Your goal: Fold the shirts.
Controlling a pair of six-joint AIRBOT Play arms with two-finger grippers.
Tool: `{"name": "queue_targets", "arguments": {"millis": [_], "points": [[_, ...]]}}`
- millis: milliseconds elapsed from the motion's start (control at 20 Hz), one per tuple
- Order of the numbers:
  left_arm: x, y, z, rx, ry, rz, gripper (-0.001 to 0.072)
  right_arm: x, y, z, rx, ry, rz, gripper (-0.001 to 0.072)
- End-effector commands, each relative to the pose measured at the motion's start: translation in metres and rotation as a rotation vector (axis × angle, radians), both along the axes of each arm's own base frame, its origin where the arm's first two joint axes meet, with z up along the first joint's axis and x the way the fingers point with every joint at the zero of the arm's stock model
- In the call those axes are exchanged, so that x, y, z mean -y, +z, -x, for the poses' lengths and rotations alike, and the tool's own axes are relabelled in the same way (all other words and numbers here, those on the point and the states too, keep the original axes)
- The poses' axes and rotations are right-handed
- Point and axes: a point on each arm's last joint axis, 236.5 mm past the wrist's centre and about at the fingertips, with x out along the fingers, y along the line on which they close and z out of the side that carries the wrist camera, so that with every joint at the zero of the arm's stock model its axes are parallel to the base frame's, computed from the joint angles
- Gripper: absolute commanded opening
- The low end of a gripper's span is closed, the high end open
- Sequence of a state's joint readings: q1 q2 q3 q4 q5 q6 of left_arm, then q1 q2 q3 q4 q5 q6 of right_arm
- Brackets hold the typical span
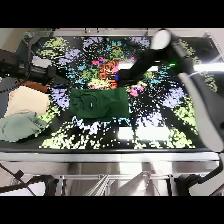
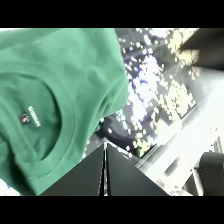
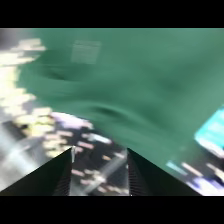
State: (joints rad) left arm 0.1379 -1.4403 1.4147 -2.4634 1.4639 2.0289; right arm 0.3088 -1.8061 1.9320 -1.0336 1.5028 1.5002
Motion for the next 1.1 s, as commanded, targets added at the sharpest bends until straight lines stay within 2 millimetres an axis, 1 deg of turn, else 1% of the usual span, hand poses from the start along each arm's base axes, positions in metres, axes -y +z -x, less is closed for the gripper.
{"name": "queue_targets", "arguments": {"millis": [0, 50, 100, 150, 250, 350, 400, 450, 550, 600, 650, 700, 750, 800, 850, 900, 950, 1000, 1050], "points": [[-0.024, -0.001, 0.004, -0.028, 0.025, 0.005, 0.0025, 0.100, -0.038, -0.019, -0.099, -0.269, 0.066, 0.0696], [-0.028, -0.001, 0.004, -0.032, 0.033, 0.007, 0.0025, 0.106, -0.054, -0.025, -0.118, -0.330, 0.032, 0.0701], [-0.032, 0.000, 0.005, -0.036, 0.039, 0.009, 0.0025, 0.105, -0.073, -0.030, -0.137, -0.384, -0.011, 0.0701], [-0.032, 0.000, 0.005, -0.039, 0.037, 0.010, 0.0025, 0.099, -0.090, -0.033, -0.153, -0.408, -0.049, 0.0701], [-0.031, 0.000, 0.007, -0.047, 0.033, 0.012, 0.0025, 0.079, -0.121, -0.030, -0.204, -0.403, -0.108, 0.0701], [-0.028, -0.001, 0.011, -0.056, 0.019, 0.013, 0.0025, 0.051, -0.149, -0.019, -0.288, -0.373, -0.158, 0.0701], [-0.027, -0.001, 0.011, -0.057, 0.018, 0.013, 0.0025, 0.034, -0.158, -0.014, -0.324, -0.354, -0.190, 0.0700], [-0.027, 0.000, 0.011, -0.058, 0.017, 0.013, 0.0025, 0.017, -0.164, -0.009, -0.351, -0.337, -0.230, 0.0700], [-0.024, -0.001, 0.012, -0.058, 0.008, 0.012, 0.0025, -0.019, -0.163, -0.002, -0.377, -0.294, -0.332, 0.0698], [-0.024, -0.001, 0.013, -0.061, 0.007, 0.013, 0.0025, -0.032, -0.163, -0.001, -0.375, -0.288, -0.358, 0.0697], [-0.023, -0.001, 0.014, -0.064, 0.002, 0.014, 0.0025, -0.039, -0.163, -0.002, -0.365, -0.289, -0.365, 0.0686], [-0.023, 0.000, 0.015, -0.068, -0.003, 0.015, 0.0025, -0.044, -0.163, -0.003, -0.353, -0.290, -0.365, 0.0567], [-0.023, 0.000, 0.018, -0.073, -0.010, 0.016, 0.0025, -0.047, -0.162, -0.003, -0.345, -0.283, -0.365, 0.0362], [-0.022, 0.000, 0.019, -0.078, -0.016, 0.017, 0.0025, -0.049, -0.159, -0.003, -0.333, -0.265, -0.381, 0.0137], [-0.022, 0.000, 0.021, -0.081, -0.020, 0.017, 0.0025, -0.050, -0.153, -0.002, -0.336, -0.256, -0.400, 0.0027], [-0.022, 0.000, 0.022, -0.085, -0.025, 0.018, 0.0025, -0.047, -0.148, -0.001, -0.338, -0.245, -0.403, 0.0026], [-0.022, 0.000, 0.023, -0.089, -0.029, 0.019, 0.0025, -0.038, -0.140, -0.001, -0.325, -0.226, -0.391, 0.0025], [-0.022, 0.000, 0.024, -0.090, -0.030, 0.019, 0.0025, -0.023, -0.132, -0.002, -0.303, -0.212, -0.355, 0.0025], [-0.021, 0.000, 0.025, -0.094, -0.035, 0.020, 0.0025, 0.003, -0.120, -0.006, -0.268, -0.213, -0.293, 0.0025]]}}
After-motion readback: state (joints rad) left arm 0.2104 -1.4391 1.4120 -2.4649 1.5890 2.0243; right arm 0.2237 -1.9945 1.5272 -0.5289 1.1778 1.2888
